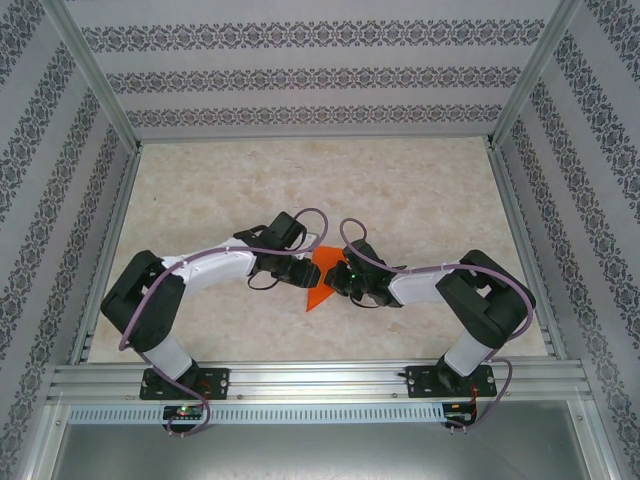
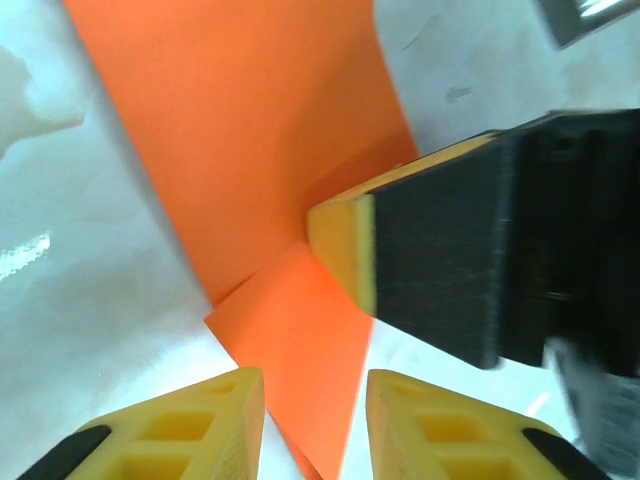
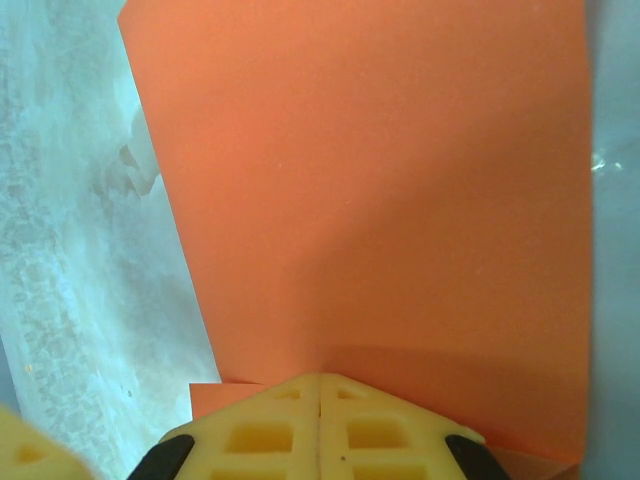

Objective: Fold a paper plane with a square sheet of paper (pick it up from the middle)
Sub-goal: Third fold the triangle at the center of the table.

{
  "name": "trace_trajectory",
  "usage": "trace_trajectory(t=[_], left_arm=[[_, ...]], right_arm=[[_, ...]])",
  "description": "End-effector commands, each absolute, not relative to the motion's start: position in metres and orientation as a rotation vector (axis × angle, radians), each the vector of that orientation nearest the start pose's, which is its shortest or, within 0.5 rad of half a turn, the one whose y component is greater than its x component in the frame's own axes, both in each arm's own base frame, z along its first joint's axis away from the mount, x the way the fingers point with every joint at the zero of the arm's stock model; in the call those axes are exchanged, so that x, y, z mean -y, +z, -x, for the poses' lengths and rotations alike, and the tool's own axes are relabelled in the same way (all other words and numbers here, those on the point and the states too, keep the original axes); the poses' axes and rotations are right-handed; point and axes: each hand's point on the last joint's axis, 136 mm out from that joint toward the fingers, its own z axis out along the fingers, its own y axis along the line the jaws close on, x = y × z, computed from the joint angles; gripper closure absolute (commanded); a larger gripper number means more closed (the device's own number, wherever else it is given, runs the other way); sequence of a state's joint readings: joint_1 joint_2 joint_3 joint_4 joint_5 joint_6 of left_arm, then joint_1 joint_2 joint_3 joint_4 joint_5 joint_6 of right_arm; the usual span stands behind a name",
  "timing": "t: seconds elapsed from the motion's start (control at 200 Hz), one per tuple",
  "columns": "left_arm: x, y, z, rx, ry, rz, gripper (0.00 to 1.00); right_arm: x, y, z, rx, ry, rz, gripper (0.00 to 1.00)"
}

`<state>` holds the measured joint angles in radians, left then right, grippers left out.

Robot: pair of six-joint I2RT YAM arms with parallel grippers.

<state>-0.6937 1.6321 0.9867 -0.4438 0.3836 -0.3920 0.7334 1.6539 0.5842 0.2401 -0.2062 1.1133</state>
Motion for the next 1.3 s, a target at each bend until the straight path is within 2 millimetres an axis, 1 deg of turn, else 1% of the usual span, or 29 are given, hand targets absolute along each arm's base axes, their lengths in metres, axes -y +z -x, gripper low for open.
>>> trace_trajectory(t=[0.0,0.125,0.185,0.225,0.305,0.41,0.48,0.614,0.719,0.859,1.079,1.214,1.294], left_arm=[[0.286,0.090,-0.240,-2.777,-0.901,-0.435,0.71],[0.295,0.103,-0.228,-2.756,-1.069,-0.385,0.80],[0.300,0.101,-0.220,-2.767,-1.142,-0.374,0.81],[0.297,0.095,-0.218,-2.790,-1.129,-0.352,0.82],[0.290,0.083,-0.219,-2.813,-1.070,-0.305,0.80],[0.293,0.082,-0.223,-2.814,-1.066,-0.308,0.80],[0.299,0.084,-0.222,-2.818,-1.117,-0.298,0.81],[0.309,0.086,-0.213,-2.824,-1.266,-0.267,0.81],[0.314,0.077,-0.205,-2.876,-1.320,-0.271,0.79],[0.322,0.065,-0.200,-2.911,-1.365,-0.298,0.78],[0.325,0.054,-0.199,-2.933,-1.363,-0.314,0.77],[0.317,0.042,-0.199,-2.973,-1.268,-0.338,0.77],[0.316,0.037,-0.199,-2.983,-1.246,-0.352,0.78]], right_arm=[[-0.256,-0.021,-0.235,-2.753,0.832,-0.464,0.94],[-0.255,-0.022,-0.234,-2.749,0.825,-0.480,0.94],[-0.255,-0.021,-0.235,-2.739,0.831,-0.490,0.94],[-0.255,-0.020,-0.236,-2.727,0.844,-0.496,0.93],[-0.257,-0.016,-0.238,-2.704,0.873,-0.496,0.93],[-0.258,-0.014,-0.239,-2.697,0.876,-0.495,0.92],[-0.257,-0.014,-0.239,-2.694,0.867,-0.503,0.92],[-0.258,-0.016,-0.240,-2.698,0.865,-0.508,0.93],[-0.256,-0.018,-0.240,-2.702,0.858,-0.513,0.92],[-0.255,-0.019,-0.238,-2.708,0.851,-0.516,0.92],[-0.255,-0.021,-0.237,-2.724,0.839,-0.514,0.92],[-0.255,-0.023,-0.236,-2.732,0.833,-0.510,0.92],[-0.254,-0.023,-0.236,-2.735,0.828,-0.513,0.92]])
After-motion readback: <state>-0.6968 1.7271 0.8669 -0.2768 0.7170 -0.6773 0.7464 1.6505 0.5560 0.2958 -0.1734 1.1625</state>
